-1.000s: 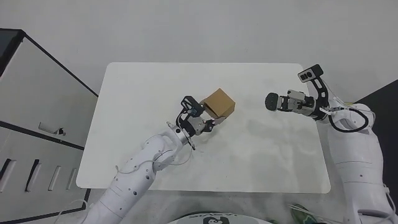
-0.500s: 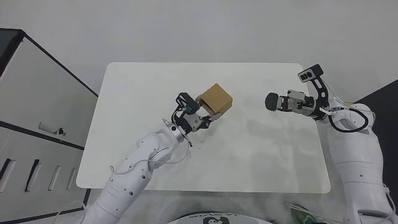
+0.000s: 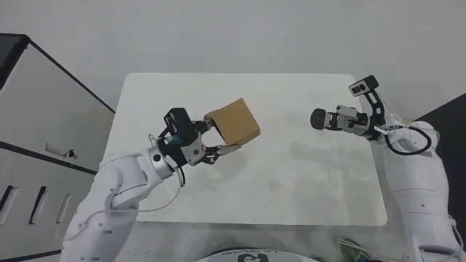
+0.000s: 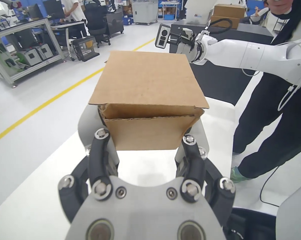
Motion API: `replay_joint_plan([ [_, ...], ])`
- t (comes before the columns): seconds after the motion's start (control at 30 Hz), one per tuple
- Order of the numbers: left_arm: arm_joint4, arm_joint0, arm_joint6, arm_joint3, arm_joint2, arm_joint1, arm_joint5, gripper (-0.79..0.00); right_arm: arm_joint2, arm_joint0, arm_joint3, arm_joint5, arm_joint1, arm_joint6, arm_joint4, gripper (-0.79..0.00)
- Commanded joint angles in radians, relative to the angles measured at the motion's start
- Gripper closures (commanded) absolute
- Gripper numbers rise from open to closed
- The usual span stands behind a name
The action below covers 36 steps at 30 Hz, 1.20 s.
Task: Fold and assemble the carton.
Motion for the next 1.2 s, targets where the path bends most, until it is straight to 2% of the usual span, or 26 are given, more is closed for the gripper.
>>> replay_joint_plan([
  [0.0, 0.005, -0.001, 0.011, 0.017, 0.001, 0.0, 0.003, 0.0, 0.0, 0.0, 0.0, 0.0, 0.0, 0.0, 0.0, -0.785],
  [0.27, -0.009, 0.0, 0.028, 0.009, 0.002, -0.001, 0.009, 0.0, 0.0, 0.0, 0.0, 0.0, 0.0, 0.0, 0.0, -0.785],
  [0.33, 0.005, -0.001, 0.027, -0.034, -0.017, 0.003, -0.012, 0.0, 0.0, 0.0, 0.0, 0.0, 0.0, 0.0, 0.0, -0.785],
  [0.4, -0.057, 0.006, 0.032, -0.078, -0.047, 0.007, -0.023, 0.0, 0.0, 0.0, 0.0, 0.0, 0.0, 0.0, 0.0, -0.785],
  [0.53, -0.151, -0.002, -0.058, -0.165, -0.116, 0.02, -0.079, 0.0, 0.0, 0.0, 0.0, 0.0, 0.0, 0.0, 0.0, -0.785],
  [0.73, -0.326, -0.075, -0.168, -0.165, -0.151, 0.038, -0.141, 0.0, 0.0, 0.0, 0.0, 0.0, 0.0, 0.0, 0.0, -0.785],
  [1.17, -0.33, -0.078, -0.177, -0.165, -0.153, 0.039, -0.144, 0.0, 0.0, 0.0, 0.0, 0.0, 0.0, 0.0, 0.0, -0.785],
])
